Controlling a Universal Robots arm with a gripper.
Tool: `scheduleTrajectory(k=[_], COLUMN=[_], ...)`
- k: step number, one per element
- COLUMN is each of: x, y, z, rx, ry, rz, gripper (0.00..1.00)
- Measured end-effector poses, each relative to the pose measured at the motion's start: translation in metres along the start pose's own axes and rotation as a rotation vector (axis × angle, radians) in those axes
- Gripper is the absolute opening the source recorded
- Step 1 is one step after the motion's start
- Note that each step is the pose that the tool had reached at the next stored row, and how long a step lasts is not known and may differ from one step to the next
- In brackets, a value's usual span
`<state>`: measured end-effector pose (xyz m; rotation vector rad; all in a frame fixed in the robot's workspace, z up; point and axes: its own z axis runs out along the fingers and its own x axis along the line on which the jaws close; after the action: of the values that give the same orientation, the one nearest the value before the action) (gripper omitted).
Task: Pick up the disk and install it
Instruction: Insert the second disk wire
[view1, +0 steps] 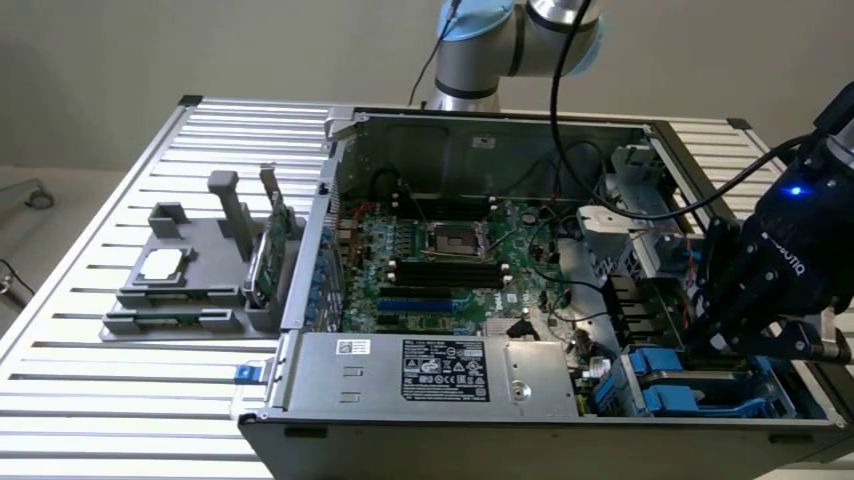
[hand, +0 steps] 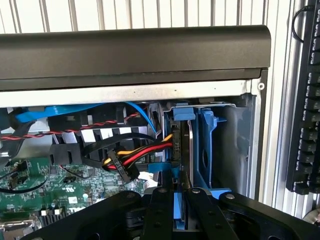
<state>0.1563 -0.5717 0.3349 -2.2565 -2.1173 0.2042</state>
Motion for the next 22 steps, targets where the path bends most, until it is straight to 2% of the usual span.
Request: scheduleTrajectory(k=[13,14,15,17,22], x=[-0.0005,-0.0005,-0.0006,-0.0007,-0.001], y=[0.0027,0.0029,0.0029,0.0025,0.0018], z=[0.0035,0.0042,0.0041,0.0027,-0.0019], rx=[0.0058,0.006,0.0065,0.0074,0.0106], ry=[0.004,0.0055,0.0052,0.0037,0.0037], rz=[-0.001,-0.002,-0.002,-0.001,-0.001], gripper=[0.18,0.24,0.24,0.36,0.36])
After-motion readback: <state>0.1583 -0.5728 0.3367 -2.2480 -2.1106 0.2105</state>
